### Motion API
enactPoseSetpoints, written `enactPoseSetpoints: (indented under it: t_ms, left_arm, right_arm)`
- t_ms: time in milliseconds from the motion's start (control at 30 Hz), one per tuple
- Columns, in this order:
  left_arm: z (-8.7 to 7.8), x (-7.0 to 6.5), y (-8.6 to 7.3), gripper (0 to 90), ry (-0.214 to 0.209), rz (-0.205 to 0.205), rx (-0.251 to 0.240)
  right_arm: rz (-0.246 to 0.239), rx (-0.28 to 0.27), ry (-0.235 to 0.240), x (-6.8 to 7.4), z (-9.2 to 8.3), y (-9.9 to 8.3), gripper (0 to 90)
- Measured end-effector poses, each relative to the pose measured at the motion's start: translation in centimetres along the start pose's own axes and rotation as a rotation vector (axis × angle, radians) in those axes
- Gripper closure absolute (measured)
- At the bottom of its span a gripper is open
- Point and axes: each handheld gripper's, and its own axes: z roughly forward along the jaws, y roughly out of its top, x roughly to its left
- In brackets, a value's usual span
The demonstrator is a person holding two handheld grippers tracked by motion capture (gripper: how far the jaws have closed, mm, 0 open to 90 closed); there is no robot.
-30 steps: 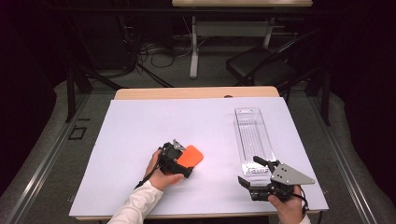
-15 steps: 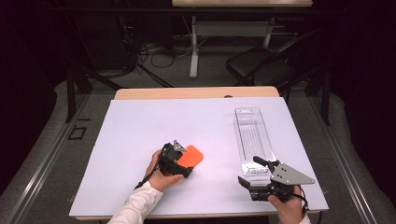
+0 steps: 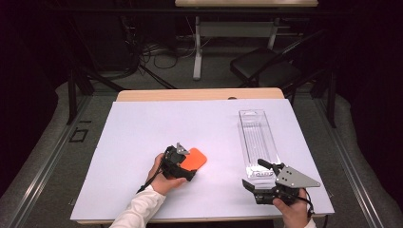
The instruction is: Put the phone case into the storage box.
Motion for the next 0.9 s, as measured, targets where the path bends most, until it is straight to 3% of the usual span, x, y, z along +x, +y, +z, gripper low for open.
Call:
enactPoseSetpoints:
  t_ms: [900]
  left_arm:
    - [-0.65, 0.40, 0.09, 15.9, 0.001, -0.027, -0.001]
  right_arm:
    - [0.004, 0.001, 0.001, -0.03, 0.06, -0.05, 14.5]
